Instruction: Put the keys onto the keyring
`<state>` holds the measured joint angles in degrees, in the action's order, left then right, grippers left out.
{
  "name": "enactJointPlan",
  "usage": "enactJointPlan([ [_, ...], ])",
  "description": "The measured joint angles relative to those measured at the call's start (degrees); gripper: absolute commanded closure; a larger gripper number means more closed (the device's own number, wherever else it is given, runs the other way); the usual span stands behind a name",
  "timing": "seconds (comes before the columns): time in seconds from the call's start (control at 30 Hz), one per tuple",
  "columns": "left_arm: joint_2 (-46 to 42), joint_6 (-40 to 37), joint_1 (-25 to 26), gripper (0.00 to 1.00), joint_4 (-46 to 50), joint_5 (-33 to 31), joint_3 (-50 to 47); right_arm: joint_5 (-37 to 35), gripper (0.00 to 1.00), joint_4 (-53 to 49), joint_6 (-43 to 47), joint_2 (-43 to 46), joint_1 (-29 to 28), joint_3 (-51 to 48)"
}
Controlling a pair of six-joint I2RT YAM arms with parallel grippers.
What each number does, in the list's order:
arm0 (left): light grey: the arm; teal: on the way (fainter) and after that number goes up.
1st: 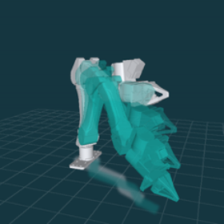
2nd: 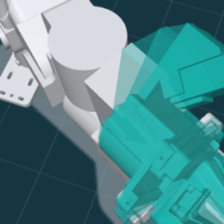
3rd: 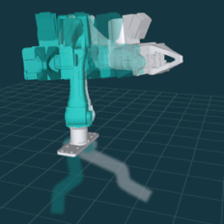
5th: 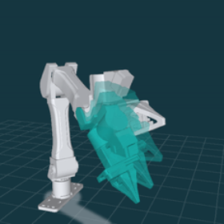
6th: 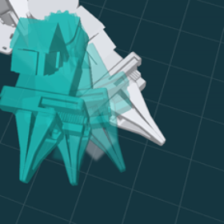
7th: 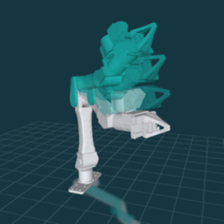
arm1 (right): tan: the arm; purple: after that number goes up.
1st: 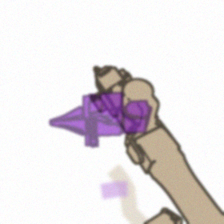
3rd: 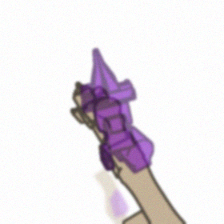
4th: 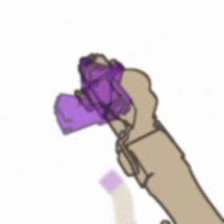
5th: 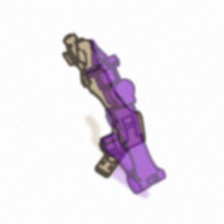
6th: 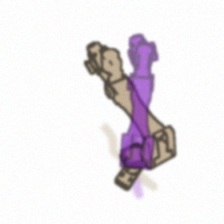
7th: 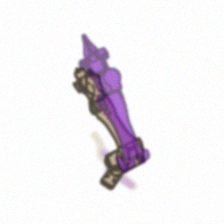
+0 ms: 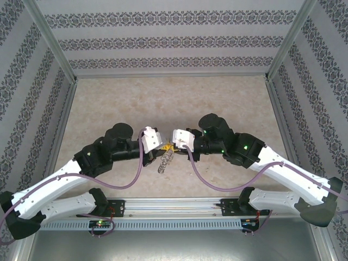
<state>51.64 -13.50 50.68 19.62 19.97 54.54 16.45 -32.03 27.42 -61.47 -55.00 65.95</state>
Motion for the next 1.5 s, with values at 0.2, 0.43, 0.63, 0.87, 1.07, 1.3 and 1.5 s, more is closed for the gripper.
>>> enactJointPlan([
  [0.2,-6.80,2.14,0.00,1.00,-9.27,3.37,-6.64,2.58,0.78,2.84,-0.48,3.17,0.00,-2.16],
  [0.43,-9.64,5.81,0.00,1.00,-20.17,6.62,-10.82,4.68,0.78,4.17,-0.66,4.02,0.00,-3.30],
  [0.63,-10.25,7.17,0.00,1.00,-22.86,7.32,-10.88,6.99,0.77,5.99,-0.79,6.86,0.00,-4.52],
  [0.87,-10.56,7.58,0.00,1.00,-23.12,8.22,-10.93,8.13,0.69,7.91,-1.97,9.53,0.02,-4.63],
  [1.07,-10.88,7.58,0.00,1.00,-23.12,8.96,-10.93,8.48,0.69,8.74,-2.01,8.59,0.04,-4.63],
  [1.3,-11.30,7.58,0.00,1.00,-23.15,10.03,-11.39,8.52,0.73,9.03,-2.40,6.93,0.15,-4.63],
  [1.5,-11.30,7.58,0.00,1.00,-23.17,10.05,-11.69,10.32,0.74,10.64,-3.06,6.88,0.15,-4.63],
])
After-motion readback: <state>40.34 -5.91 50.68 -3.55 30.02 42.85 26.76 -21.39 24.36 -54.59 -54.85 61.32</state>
